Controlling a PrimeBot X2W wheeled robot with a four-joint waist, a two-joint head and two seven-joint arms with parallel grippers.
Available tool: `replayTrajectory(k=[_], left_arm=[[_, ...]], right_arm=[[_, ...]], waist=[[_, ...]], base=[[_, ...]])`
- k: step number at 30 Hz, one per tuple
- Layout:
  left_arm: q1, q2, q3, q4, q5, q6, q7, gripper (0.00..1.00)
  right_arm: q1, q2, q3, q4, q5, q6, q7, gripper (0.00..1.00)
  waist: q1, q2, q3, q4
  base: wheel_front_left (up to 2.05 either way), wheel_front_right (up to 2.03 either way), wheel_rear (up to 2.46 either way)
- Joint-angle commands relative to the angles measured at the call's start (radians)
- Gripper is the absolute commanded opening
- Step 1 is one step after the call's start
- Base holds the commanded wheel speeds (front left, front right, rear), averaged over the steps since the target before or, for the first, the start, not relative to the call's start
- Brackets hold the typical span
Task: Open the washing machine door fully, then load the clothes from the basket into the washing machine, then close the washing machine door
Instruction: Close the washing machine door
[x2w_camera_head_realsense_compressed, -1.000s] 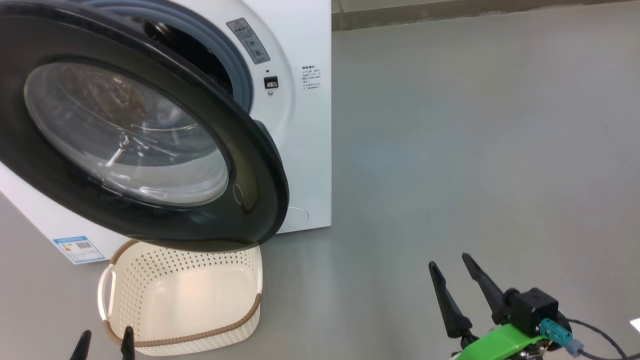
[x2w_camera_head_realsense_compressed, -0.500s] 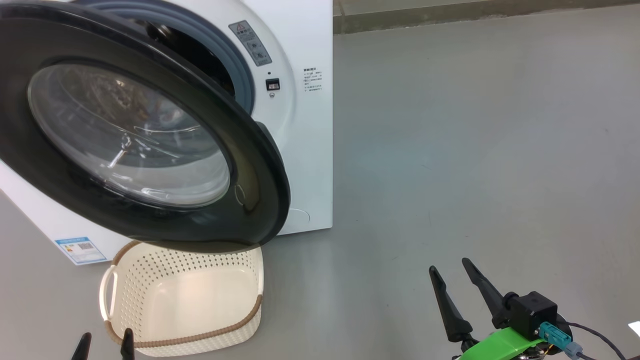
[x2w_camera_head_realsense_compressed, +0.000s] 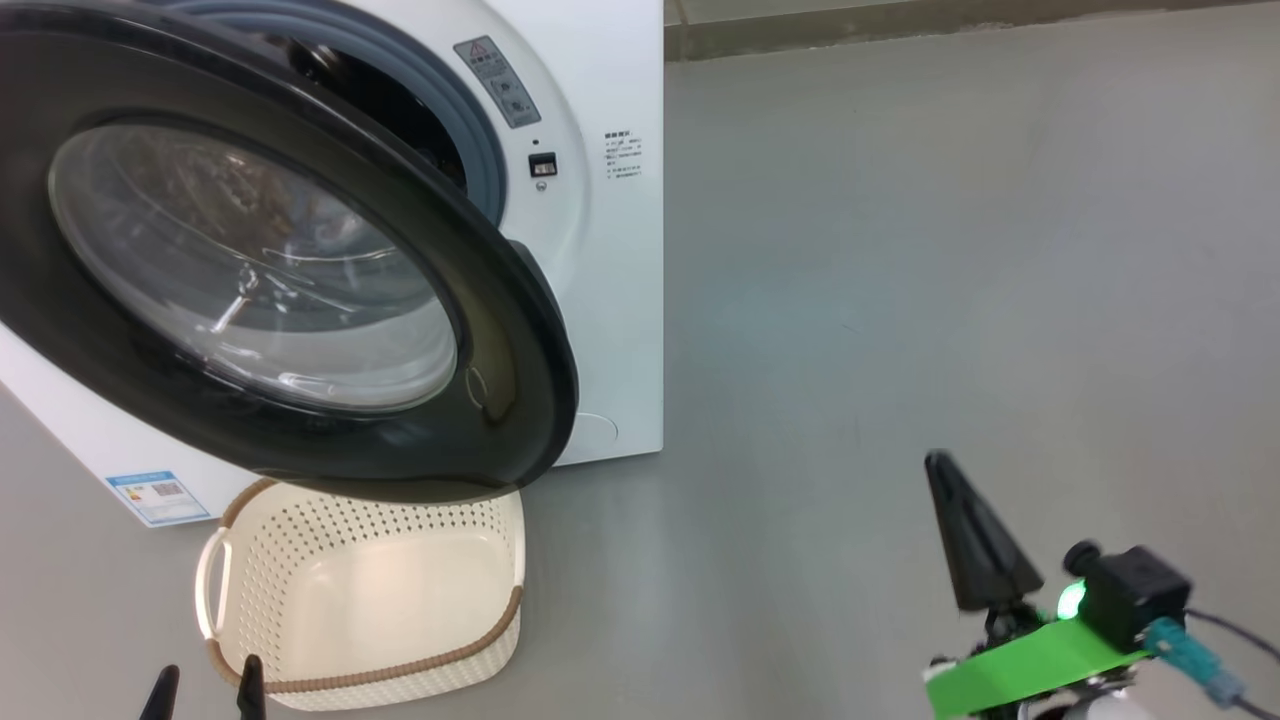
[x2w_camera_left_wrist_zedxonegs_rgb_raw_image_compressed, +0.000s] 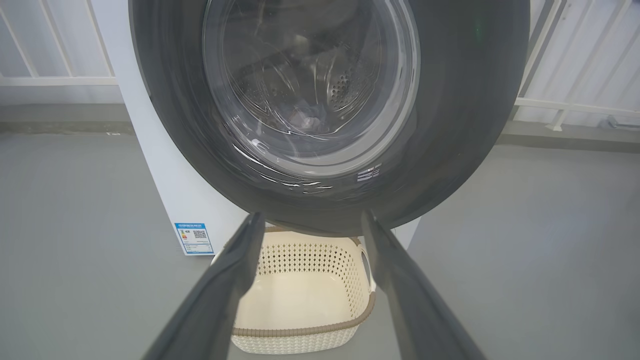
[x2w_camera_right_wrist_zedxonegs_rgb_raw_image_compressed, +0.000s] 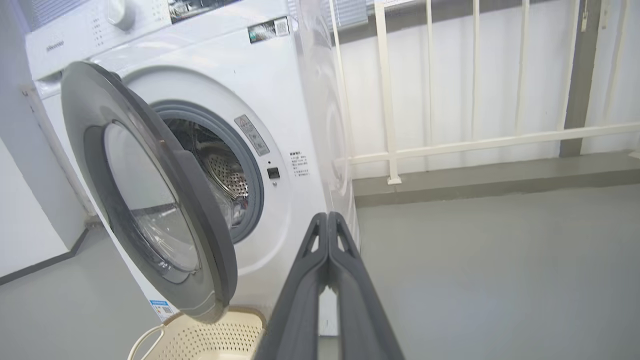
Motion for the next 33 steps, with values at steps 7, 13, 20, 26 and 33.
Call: replayTrajectory(k=[7, 13, 20, 26, 33], left_arm=[[-0.037, 0.006, 0.019, -0.02, -0.025, -0.002, -0.006, 1.0], [-0.047, 0.006, 0.002, -0.011, -0.037, -0.002, -0.006, 1.0], [-0.052, 0.006, -0.01, -0.006, -0.049, -0.002, -0.006, 1.0], [-0.074, 0.006, -0.029, -0.011, -0.062, -0.002, -0.006, 1.0], [-0.128, 0.006, -0.073, -0.028, -0.08, -0.002, -0.006, 1.0]], right_arm=[[-0.084, 0.002, 0.102, -0.272, 0.018, 0.006, -0.005, 0.0], [-0.136, -0.027, 0.222, -0.389, -0.011, 0.006, -0.005, 0.0], [-0.2, -0.09, 0.397, -0.398, -0.007, 0.006, -0.005, 0.0], [-0.249, -0.117, 0.49, -0.328, 0.014, 0.006, -0.005, 0.0], [-0.327, -0.146, 0.593, -0.189, 0.035, 0.006, -0.005, 0.0]], waist=[[0.0, 0.0, 0.011, 0.004], [0.0, 0.0, 0.012, 0.034], [0.0, 0.0, 0.024, 0.083], [0.0, 0.0, 0.062, 0.137], [0.0, 0.0, 0.143, 0.206]], base=[[0.0, 0.0, 0.0], [0.0, 0.0, 0.0], [0.0, 0.0, 0.0], [0.0, 0.0, 0.0], [0.0, 0.0, 0.0]])
